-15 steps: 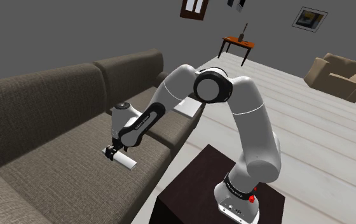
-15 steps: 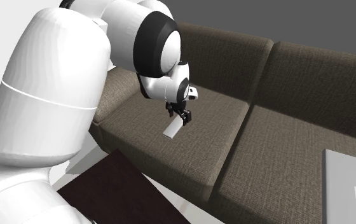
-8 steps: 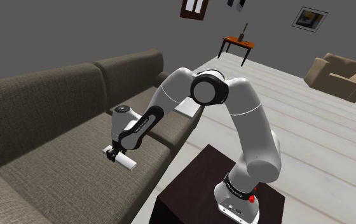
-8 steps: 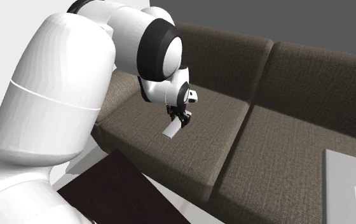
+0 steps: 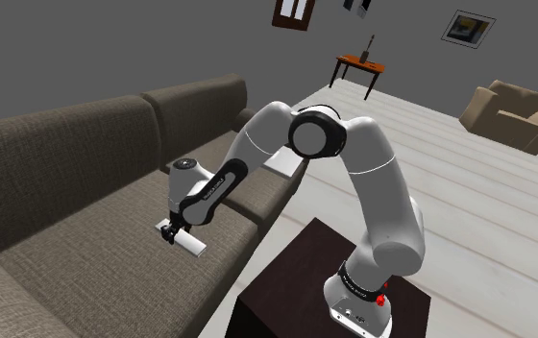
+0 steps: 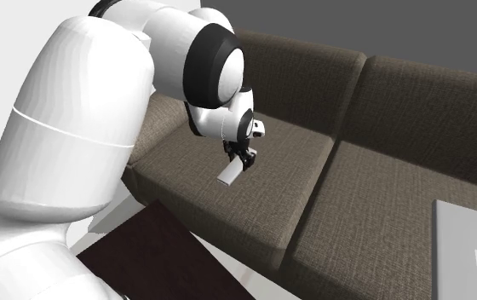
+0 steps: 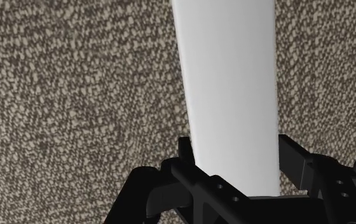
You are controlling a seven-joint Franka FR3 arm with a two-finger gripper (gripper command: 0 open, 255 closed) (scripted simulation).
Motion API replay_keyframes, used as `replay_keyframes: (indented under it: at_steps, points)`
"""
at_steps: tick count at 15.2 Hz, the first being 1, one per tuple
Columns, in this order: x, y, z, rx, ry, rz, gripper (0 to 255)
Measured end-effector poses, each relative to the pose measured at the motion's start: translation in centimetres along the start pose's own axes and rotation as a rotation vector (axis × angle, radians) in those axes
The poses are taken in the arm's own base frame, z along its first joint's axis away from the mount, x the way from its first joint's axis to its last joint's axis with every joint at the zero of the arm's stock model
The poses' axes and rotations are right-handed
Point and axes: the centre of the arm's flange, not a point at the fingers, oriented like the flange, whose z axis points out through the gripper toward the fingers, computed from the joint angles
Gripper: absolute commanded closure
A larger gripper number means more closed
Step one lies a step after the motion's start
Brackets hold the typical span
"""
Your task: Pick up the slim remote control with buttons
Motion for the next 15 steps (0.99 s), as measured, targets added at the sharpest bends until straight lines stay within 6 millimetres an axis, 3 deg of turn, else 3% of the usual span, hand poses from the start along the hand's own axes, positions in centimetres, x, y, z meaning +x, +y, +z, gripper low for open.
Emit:
replay_keyframes:
  at_steps: [15]
  points:
    - [0.0, -0.2, -7.3, 0.000, -0.001, 0.001, 255]
